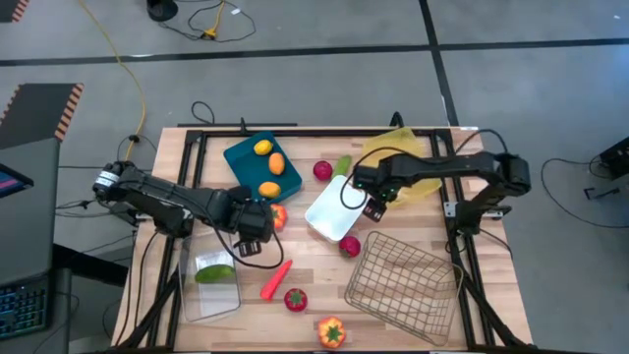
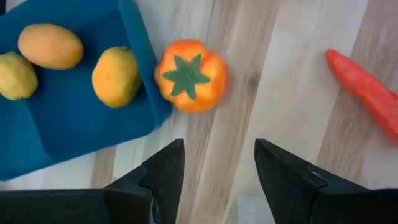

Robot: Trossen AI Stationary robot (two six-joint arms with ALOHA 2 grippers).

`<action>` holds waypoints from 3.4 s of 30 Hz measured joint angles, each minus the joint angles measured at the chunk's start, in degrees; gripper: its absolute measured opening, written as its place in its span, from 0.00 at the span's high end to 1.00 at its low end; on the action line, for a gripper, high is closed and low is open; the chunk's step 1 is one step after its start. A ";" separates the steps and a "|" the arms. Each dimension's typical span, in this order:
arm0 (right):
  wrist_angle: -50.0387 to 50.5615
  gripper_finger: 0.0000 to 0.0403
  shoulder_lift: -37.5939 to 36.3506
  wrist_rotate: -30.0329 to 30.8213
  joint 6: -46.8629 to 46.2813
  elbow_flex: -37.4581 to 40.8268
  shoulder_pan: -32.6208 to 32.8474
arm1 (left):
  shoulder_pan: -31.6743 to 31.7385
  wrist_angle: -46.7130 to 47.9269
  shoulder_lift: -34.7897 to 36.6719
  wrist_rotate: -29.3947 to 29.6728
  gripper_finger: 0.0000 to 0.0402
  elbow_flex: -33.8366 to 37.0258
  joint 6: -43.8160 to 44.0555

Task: Sort produce into baskets
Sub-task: Put the right orange carrot into the wire basket

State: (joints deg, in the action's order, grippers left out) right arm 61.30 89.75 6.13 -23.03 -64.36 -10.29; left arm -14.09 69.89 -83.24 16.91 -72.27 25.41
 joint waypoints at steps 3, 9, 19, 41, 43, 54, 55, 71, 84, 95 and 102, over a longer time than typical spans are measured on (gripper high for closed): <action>-0.06 0.33 1.97 -0.06 -0.04 0.00 0.12 | 0.03 -0.94 0.00 0.08 0.55 0.00 -0.83; -1.46 0.33 5.04 -0.24 0.43 0.00 0.03 | 0.00 -0.99 0.00 0.26 0.55 0.00 -1.17; -5.08 0.33 8.17 -1.86 0.97 -0.07 -0.38 | 0.00 -1.52 0.00 0.44 0.55 0.00 -1.23; -7.29 0.42 14.60 -4.85 2.65 -0.02 -2.44 | 0.00 -2.02 0.00 0.44 0.55 0.00 -1.23; -7.71 0.47 14.60 -4.86 2.67 0.30 -2.64 | 0.00 -2.02 0.00 0.43 0.55 0.00 -1.23; -9.30 0.75 14.22 -5.45 2.44 4.04 -4.19 | 0.00 -2.17 0.00 0.43 0.55 0.00 -1.23; -9.34 0.77 14.21 -5.37 2.54 4.03 -4.19 | 0.00 -2.17 0.00 0.42 0.55 0.00 -1.21; -5.35 0.80 14.49 -6.03 3.56 0.41 -3.65 | 0.00 -2.67 0.00 0.42 0.55 0.00 -1.21; 4.21 0.80 14.47 -4.88 4.92 -6.76 -3.59 | 0.00 -4.35 0.00 -0.08 0.55 0.00 -1.21; 12.98 0.80 8.05 1.31 5.49 -11.47 -3.16 | 0.00 -8.25 0.00 -0.10 0.55 0.00 -2.22; 13.07 0.80 -1.52 1.33 5.49 -11.52 2.29 | -0.02 -11.95 0.00 -0.15 0.55 0.00 -2.34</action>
State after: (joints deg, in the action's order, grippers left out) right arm 74.37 88.24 7.46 -17.54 -75.88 -8.00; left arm -14.11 57.94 -83.24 16.75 -72.27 23.07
